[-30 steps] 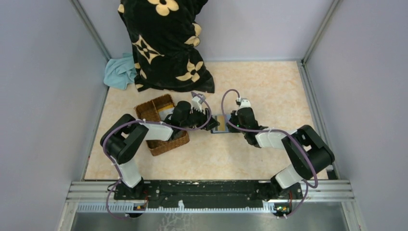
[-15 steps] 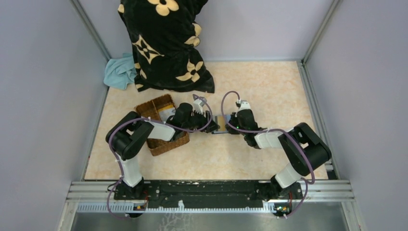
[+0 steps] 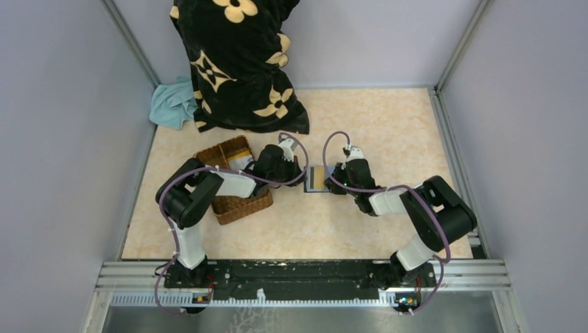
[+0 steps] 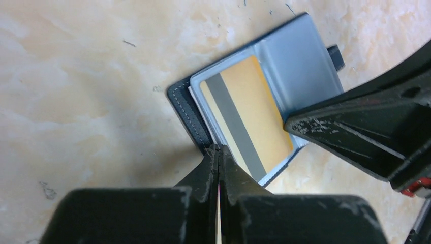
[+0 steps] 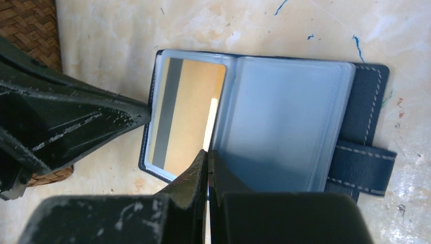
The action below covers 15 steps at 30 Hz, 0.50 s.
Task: Take the credit cards out of the card holder
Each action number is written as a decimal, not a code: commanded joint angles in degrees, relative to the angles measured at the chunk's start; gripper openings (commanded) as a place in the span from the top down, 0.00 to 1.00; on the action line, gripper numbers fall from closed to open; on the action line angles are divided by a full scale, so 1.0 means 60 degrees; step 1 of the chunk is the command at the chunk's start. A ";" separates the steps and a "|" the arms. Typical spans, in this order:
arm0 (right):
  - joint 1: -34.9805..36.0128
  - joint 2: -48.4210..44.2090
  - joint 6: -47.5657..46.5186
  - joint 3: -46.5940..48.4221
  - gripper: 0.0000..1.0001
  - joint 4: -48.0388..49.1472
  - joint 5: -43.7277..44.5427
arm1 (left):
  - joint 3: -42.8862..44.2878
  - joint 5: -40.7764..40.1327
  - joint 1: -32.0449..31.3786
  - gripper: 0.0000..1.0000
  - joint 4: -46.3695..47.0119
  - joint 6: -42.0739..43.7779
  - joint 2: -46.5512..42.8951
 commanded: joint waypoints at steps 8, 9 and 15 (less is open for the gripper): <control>-0.0090 -0.0105 0.0083 -0.0271 0.91 0.1028 -0.0377 | 0.0702 -0.0592 0.0026 1.00 -0.1260 0.0370 0.0685; -0.0093 -0.0090 0.0084 -0.0259 0.84 0.0995 -0.0373 | 0.0703 -0.0561 0.0023 1.00 -0.1261 0.0358 0.0690; -0.0151 -0.0010 0.0380 -0.0286 0.54 0.0938 -0.0078 | 0.0711 -0.0317 0.0015 1.00 -0.1261 0.0300 0.0675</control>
